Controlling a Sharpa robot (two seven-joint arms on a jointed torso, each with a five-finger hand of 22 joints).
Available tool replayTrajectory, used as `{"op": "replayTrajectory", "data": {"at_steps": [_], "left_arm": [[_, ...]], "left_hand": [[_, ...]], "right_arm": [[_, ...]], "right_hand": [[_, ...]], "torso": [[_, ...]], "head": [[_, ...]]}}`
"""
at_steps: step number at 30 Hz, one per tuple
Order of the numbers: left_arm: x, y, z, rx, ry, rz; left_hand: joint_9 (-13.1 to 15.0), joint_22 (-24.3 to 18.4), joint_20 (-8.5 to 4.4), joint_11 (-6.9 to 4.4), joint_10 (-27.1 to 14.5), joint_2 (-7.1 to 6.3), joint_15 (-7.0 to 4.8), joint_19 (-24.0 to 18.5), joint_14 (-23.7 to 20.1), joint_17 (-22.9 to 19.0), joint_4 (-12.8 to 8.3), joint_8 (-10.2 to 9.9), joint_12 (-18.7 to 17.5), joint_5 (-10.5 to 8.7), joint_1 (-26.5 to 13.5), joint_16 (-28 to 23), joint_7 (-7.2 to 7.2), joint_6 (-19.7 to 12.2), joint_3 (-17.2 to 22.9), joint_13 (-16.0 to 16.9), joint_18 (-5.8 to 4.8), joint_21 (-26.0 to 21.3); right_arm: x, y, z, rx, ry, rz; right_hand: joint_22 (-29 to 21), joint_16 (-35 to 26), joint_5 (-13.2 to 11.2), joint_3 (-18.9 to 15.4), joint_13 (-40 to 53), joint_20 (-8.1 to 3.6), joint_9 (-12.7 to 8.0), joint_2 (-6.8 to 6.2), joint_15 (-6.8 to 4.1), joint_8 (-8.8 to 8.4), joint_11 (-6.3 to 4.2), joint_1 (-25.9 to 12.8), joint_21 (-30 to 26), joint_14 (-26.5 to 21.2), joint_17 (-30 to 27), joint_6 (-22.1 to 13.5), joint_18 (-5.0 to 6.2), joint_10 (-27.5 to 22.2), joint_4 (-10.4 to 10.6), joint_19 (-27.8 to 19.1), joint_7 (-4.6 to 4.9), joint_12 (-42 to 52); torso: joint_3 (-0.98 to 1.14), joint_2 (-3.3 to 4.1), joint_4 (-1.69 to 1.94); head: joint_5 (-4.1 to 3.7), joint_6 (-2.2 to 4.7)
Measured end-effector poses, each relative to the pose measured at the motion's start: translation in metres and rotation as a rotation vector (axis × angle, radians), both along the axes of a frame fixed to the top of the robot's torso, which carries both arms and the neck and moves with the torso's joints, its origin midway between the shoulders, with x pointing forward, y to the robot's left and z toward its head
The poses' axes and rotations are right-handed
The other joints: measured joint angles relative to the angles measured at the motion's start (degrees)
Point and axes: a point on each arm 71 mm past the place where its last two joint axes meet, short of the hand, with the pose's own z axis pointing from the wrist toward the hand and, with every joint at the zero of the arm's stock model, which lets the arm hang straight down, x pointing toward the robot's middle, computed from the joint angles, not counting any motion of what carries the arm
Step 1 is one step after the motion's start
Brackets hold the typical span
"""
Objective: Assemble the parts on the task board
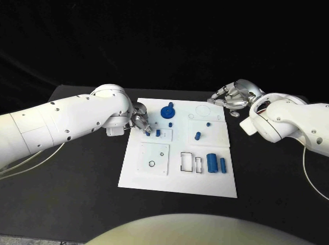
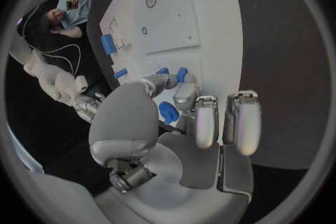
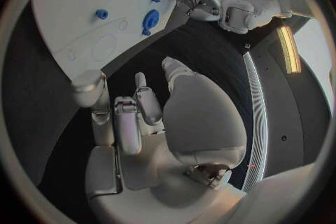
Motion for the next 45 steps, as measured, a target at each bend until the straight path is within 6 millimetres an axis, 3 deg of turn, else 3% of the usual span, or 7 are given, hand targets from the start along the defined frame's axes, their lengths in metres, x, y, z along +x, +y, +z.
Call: {"op": "replayTrajectory", "data": {"at_steps": [9, 14, 18, 23, 32, 42, 45], "left_arm": [[0.0012, 0.0002, -0.0012, 0.001, 0.007, 0.010], [0.0020, 0.0009, -0.0013, 0.003, 0.009, 0.017], [0.0026, 0.0023, -0.0018, 0.007, 0.010, 0.024], [0.0026, 0.0031, -0.0027, 0.007, 0.014, 0.029], [0.0028, 0.0046, -0.0030, 0.005, 0.023, 0.040], [0.0023, 0.0079, -0.0029, 0.000, 0.026, 0.051], [0.0018, 0.0096, -0.0026, -0.005, 0.022, 0.058]], "left_hand": [[0.0, 0.0, -0.42, -0.21, 0.2, -0.36, -0.39, 0.0, 0.0, 0.0, -0.7, -0.6, 0.0, -1.46, -1.6, 0.0, -0.93, 0.5, 0.0, 0.1, 0.00, 0.0], [-0.3, 0.0, -0.83, -0.41, 0.4, -0.40, -0.60, 0.0, -0.2, 0.0, -0.8, -1.3, 0.0, -3.78, -2.4, 0.0, -1.76, 1.3, -0.2, 0.2, -0.01, 0.0], [-0.4, 0.0, -0.83, -0.41, 0.4, -0.77, -0.60, 0.0, -0.2, 0.0, 1.1, -1.8, 0.0, -7.05, -3.3, 0.0, -2.85, 2.5, -2.1, 0.3, -0.01, 0.0], [-0.4, 0.0, -0.83, -0.55, 0.3, -1.87, -0.60, 0.0, -0.2, 0.0, 3.1, -2.3, 0.0, -8.84, -4.4, 0.0, -2.53, 3.0, -4.2, 0.4, 0.00, 0.0], [-0.4, 0.0, -0.83, -0.26, -0.2, -2.79, -0.59, 0.0, -0.2, 0.0, 6.5, -2.8, 0.0, -13.81, -5.3, 0.0, -2.20, 2.7, -8.1, 0.2, 0.00, 0.0], [-0.1, 0.0, -0.83, -0.40, -0.4, -2.92, -0.59, 0.0, -0.2, 0.0, 7.9, -2.9, 0.0, -14.08, -5.5, 0.0, -2.12, 2.6, -9.9, 0.2, 0.00, 0.0], [0.1, 0.0, -0.83, -0.40, -0.4, -2.92, -0.59, 0.0, -0.2, 0.0, 8.2, -3.0, 0.0, -13.23, -5.5, 0.0, -2.12, 2.6, -10.2, 0.4, -0.01, 0.0]], "right_arm": [[-0.0001, 0.0000, 0.0000, 0.001, 0.000, 0.000], [-0.0001, -0.0001, 0.0000, 0.001, 0.000, 0.000], [-0.0001, -0.0003, 0.0000, 0.001, 0.000, -0.001], [-0.0003, -0.0006, 0.0001, 0.001, 0.000, -0.001], [-0.0005, -0.0024, 0.0003, 0.002, -0.001, -0.004], [-0.0006, -0.0033, 0.0003, 0.001, -0.002, -0.007], [-0.0006, -0.0035, 0.0003, 0.001, -0.002, -0.007]], "right_hand": [[0.0, 0.0, 0.0, -0.2, 0.0, 0.00, 0.0, -0.01, 0.00, 0.00, 0.00, 0.0, 0.0, 0.0, 0.0, 0.0, 0.00, 0.0, 0.2, 0.0, 0.00, 0.0], [0.0, 0.0, 0.0, -0.2, 0.0, 0.00, 0.0, 0.22, 0.00, 0.00, 0.00, -0.2, 0.0, 0.0, 0.0, 0.0, 0.00, 0.0, 0.2, 0.0, 0.00, 0.0], [0.0, 0.0, 0.0, -0.2, -0.1, 0.00, 0.0, 0.22, 0.00, 0.00, 0.00, -0.2, 0.0, 0.0, 0.0, 0.0, 0.00, 0.0, 0.2, 0.0, 0.00, 0.0], [0.0, 0.0, 0.0, -0.2, -0.1, 0.00, 0.0, 0.22, 0.00, 0.00, 0.00, -0.2, 0.0, 0.0, 0.0, 0.0, 0.00, 0.0, 0.2, 0.0, 0.00, 0.0], [-0.1, -0.2, 0.0, -0.3, -0.2, 0.00, 0.1, 0.47, 0.00, 0.00, 0.00, -0.5, -0.2, 0.0, 0.0, -0.2, 0.00, 0.0, 0.3, 0.0, -0.21, 0.0], [-0.1, -0.2, 0.0, -0.3, -0.2, 0.00, 0.1, 0.52, 0.00, 0.00, 0.00, -0.5, -0.2, 0.0, 0.0, -0.2, 0.00, 0.0, 0.3, 0.0, -0.20, 0.0], [-0.1, -0.2, 0.0, -0.3, -0.2, 0.00, 0.1, 0.52, 0.00, 0.00, 0.00, -0.5, -0.2, 0.0, 0.0, -0.2, 0.00, 0.0, 0.3, 0.0, -0.20, 0.0]], "torso": [[0.02, 0.01, 0.02], [0.01, 0.01, 0.04], [0.01, 0.01, 0.05], [-0.01, -0.01, 0.05], [-0.02, -0.01, 0.03], [-0.04, 0.01, 0.03], [-0.08, 0.01, 0.04]], "head": [[-0.23, -0.07], [-0.24, -0.12], [-0.24, -0.14], [-0.25, -0.13], [-0.29, -0.04], [-0.47, -0.04], [-0.52, -0.04]]}}
